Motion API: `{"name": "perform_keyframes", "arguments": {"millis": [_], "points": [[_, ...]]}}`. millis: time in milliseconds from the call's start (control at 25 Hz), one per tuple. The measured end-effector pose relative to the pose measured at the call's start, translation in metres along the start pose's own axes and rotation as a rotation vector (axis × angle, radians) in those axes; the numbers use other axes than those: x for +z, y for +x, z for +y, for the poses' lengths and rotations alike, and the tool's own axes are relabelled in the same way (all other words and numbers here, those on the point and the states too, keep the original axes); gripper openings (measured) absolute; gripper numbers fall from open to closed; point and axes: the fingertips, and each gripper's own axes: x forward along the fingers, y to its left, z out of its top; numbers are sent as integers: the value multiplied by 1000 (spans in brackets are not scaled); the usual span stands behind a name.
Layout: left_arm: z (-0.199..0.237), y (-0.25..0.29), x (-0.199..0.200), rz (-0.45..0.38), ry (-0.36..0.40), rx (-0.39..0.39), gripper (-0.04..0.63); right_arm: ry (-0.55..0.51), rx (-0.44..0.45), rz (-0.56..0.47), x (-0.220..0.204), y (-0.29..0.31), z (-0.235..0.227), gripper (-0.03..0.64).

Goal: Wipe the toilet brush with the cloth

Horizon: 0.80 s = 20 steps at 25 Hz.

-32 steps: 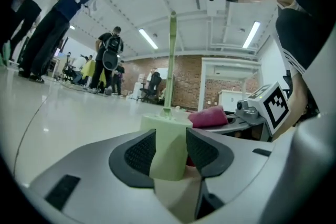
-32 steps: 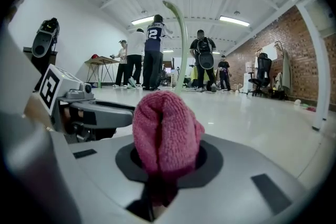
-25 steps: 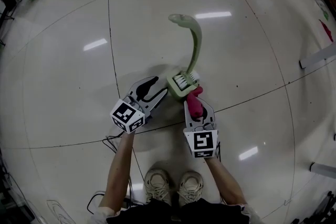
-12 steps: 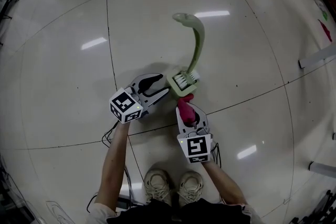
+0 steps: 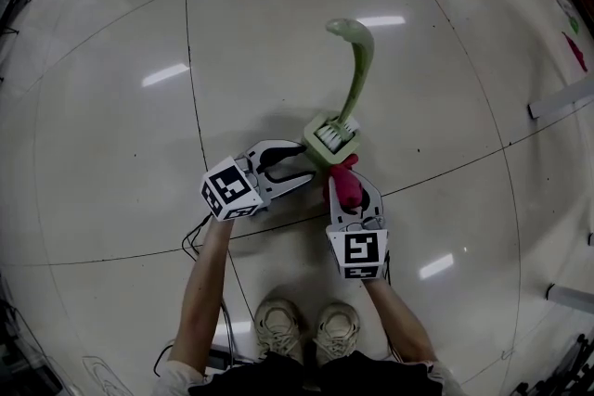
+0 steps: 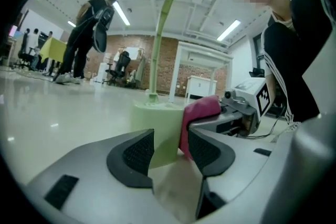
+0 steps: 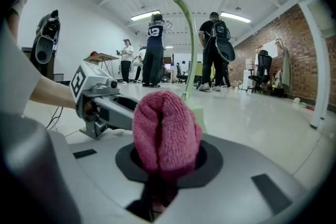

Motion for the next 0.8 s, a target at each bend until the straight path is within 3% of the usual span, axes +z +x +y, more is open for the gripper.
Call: {"name": "perform_keyframes", "arguments": {"millis": [80,240,400,800], "points": [[-2,5,1,-21,9,33,183,6,-25,2,1,0,-6,69],[23,-9,6,-94,-44,142,197,7,-24,3,1,-1,-5,69],[28,-1,3,-84,-90,80,308,9,-24,1,2,1,-6,69],[25,14,1,-51,-70,12,311,13,-7,8,-2,2,-4,69]]}}
